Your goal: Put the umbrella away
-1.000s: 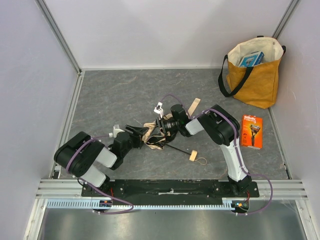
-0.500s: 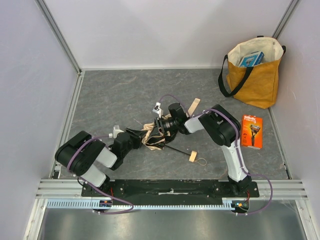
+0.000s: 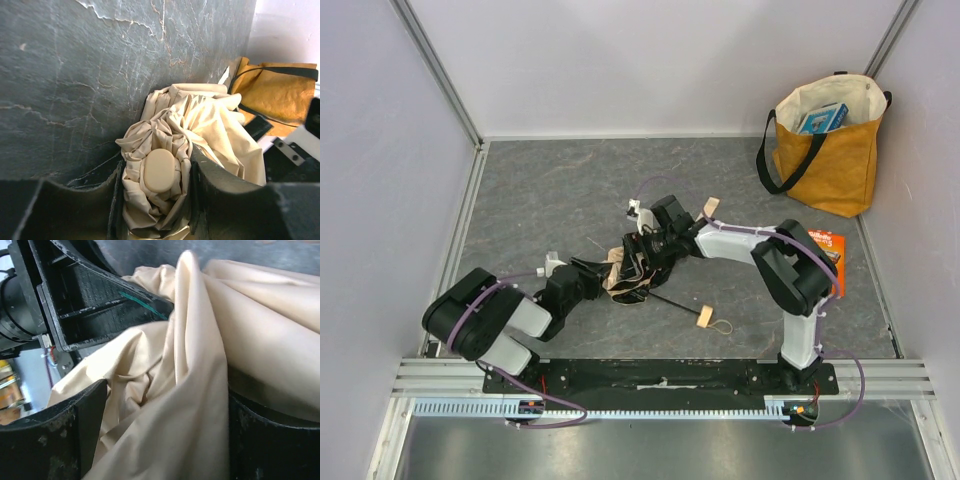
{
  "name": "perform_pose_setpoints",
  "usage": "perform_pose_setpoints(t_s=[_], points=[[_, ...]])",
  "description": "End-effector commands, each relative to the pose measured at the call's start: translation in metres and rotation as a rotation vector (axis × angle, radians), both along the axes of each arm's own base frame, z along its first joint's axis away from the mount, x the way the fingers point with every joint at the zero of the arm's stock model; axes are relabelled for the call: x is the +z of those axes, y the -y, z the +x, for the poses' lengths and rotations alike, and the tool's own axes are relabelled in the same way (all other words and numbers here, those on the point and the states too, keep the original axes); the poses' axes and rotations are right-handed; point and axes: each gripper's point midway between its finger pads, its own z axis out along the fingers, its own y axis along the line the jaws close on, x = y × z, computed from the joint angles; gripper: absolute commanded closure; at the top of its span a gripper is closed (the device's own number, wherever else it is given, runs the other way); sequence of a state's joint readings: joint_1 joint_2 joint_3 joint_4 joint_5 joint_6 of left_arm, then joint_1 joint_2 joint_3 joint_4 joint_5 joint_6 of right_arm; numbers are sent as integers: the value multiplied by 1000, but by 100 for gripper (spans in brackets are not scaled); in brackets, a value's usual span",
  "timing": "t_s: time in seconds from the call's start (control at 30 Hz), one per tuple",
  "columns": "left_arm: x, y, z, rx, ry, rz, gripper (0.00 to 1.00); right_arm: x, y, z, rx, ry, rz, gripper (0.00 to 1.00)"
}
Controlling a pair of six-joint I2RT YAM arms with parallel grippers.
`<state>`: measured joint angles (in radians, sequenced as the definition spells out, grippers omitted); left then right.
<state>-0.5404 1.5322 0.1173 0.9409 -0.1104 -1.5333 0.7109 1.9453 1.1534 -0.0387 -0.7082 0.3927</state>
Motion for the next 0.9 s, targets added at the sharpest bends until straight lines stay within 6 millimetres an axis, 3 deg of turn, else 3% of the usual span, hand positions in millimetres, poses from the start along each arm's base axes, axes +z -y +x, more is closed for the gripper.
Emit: perform_pose_setpoints(t_s=[0.0, 0.17, 0.33, 0.43, 0.53, 0.67, 0.87], points=[[-73, -43, -48, -13, -237, 280, 98, 31, 40, 26, -82, 202, -204, 12], [-72, -41, -47, -26, -244, 292, 98, 92, 40, 24, -62, 432, -155, 9], [-78, -37, -53, -41, -286, 269, 98, 125, 15, -6, 17, 727, -140, 7], [-81, -35, -56, -44, -312, 252, 98, 121, -5, -30, 81, 889, -146, 7], [-83, -32, -59, -54, -344, 244, 98, 103, -11, -40, 112, 1084, -222, 7], [-84, -33, -65, -59, -399, 256, 98, 76, -16, -37, 113, 1229, -328, 7], [-83, -34, -74, -63, -482, 275, 98, 41, -22, -32, 129, 1295, -420, 9]])
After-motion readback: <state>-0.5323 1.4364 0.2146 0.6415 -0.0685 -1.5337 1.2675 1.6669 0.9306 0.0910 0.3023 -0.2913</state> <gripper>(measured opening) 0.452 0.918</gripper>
